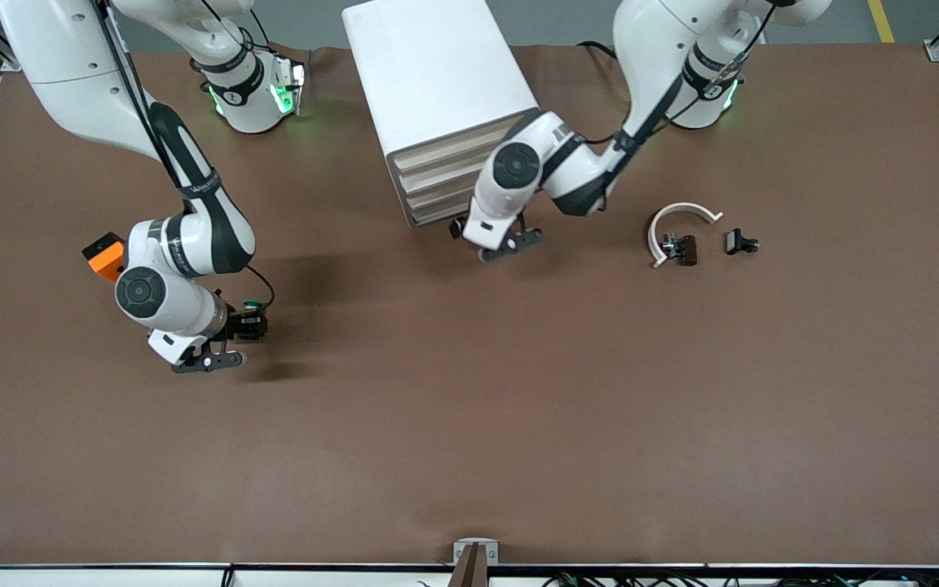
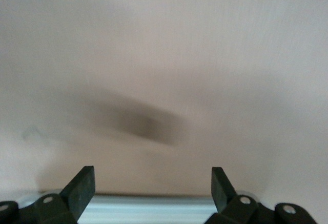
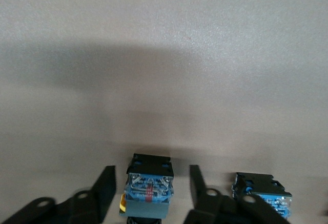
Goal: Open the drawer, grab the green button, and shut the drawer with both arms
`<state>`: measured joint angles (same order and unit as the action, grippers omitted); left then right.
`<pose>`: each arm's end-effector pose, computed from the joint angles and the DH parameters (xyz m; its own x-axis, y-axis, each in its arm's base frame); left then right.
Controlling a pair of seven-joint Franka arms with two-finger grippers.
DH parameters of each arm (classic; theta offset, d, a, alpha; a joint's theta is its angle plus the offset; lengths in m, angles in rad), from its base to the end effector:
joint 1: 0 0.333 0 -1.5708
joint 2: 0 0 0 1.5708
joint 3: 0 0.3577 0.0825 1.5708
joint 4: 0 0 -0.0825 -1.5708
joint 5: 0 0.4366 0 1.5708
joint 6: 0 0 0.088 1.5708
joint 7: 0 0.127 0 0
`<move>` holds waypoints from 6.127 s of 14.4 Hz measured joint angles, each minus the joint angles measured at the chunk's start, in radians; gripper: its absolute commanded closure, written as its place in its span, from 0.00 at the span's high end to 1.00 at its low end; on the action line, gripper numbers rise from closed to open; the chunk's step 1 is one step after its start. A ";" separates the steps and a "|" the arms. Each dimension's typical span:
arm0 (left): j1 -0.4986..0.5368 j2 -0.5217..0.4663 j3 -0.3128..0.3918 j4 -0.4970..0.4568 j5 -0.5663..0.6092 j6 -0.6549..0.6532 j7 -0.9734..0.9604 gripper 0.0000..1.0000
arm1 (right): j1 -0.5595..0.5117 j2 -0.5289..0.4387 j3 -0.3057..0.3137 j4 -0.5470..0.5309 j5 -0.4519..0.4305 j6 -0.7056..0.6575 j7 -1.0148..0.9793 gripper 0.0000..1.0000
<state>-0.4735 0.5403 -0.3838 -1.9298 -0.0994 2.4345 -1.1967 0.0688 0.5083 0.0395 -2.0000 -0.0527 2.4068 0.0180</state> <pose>0.4501 -0.5094 0.2018 0.8707 0.4269 -0.2443 0.4559 -0.8869 0.0747 0.6421 0.0687 0.1672 0.9870 0.1255 -0.1006 0.1275 -0.9917 0.0138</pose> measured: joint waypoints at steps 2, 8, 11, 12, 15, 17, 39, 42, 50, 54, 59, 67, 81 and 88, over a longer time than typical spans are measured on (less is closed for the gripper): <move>0.080 -0.029 0.002 0.011 0.000 -0.004 0.006 1.00 | 0.000 -0.013 0.000 0.005 0.000 -0.013 0.000 1.00; 0.296 -0.181 0.005 0.157 0.003 -0.365 0.046 1.00 | -0.007 -0.158 -0.001 0.027 0.000 -0.151 0.003 1.00; 0.399 -0.217 0.006 0.304 0.008 -0.572 0.110 1.00 | -0.015 -0.266 -0.001 0.055 0.000 -0.305 0.003 1.00; 0.428 -0.233 0.007 0.338 0.010 -0.602 0.116 1.00 | -0.015 -0.302 -0.001 0.066 0.000 -0.356 0.003 1.00; 0.506 -0.299 0.007 0.386 0.064 -0.625 0.154 1.00 | -0.015 -0.403 0.001 0.083 0.001 -0.492 0.006 1.00; 0.547 -0.345 0.008 0.391 0.116 -0.636 0.222 1.00 | -0.016 -0.469 0.001 0.085 0.002 -0.564 0.008 1.00; 0.779 -0.432 0.008 0.455 0.158 -0.854 0.712 1.00 | -0.085 -0.597 -0.027 0.414 0.021 -0.936 0.009 1.00; 0.750 -0.464 0.067 0.453 0.158 -0.871 0.801 1.00 | -0.085 -0.597 -0.026 0.417 0.021 -0.937 0.009 1.00; 0.556 -0.567 0.355 0.371 0.098 -0.884 0.976 1.00 | -0.085 -0.597 -0.020 0.418 0.025 -0.934 0.008 1.00; 0.536 -0.581 0.371 0.344 0.087 -0.883 0.997 1.00 | -0.084 -0.595 -0.016 0.418 0.027 -0.934 0.008 1.00; 0.506 -0.583 0.373 0.330 0.087 -0.842 0.997 1.00 | -0.084 -0.586 -0.011 0.418 0.028 -0.934 0.008 1.00; 0.507 -0.587 0.369 0.313 0.073 -0.836 1.000 1.00 | -0.084 -0.585 -0.011 0.419 0.028 -0.933 0.008 1.00; 0.520 -0.623 0.281 0.263 0.089 -0.837 1.128 1.00 | -0.081 -0.576 -0.010 0.419 0.033 -0.937 0.009 1.00; 0.525 -0.622 0.283 0.258 0.133 -0.842 1.164 1.00 | -0.081 -0.576 -0.010 0.419 0.033 -0.937 0.009 1.00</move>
<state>0.0520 -0.0820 -0.1008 -1.6714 0.0338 1.5920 -0.0326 -0.0124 -0.0674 0.0293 -1.5810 -0.0197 1.4695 0.0268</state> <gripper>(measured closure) 0.000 0.000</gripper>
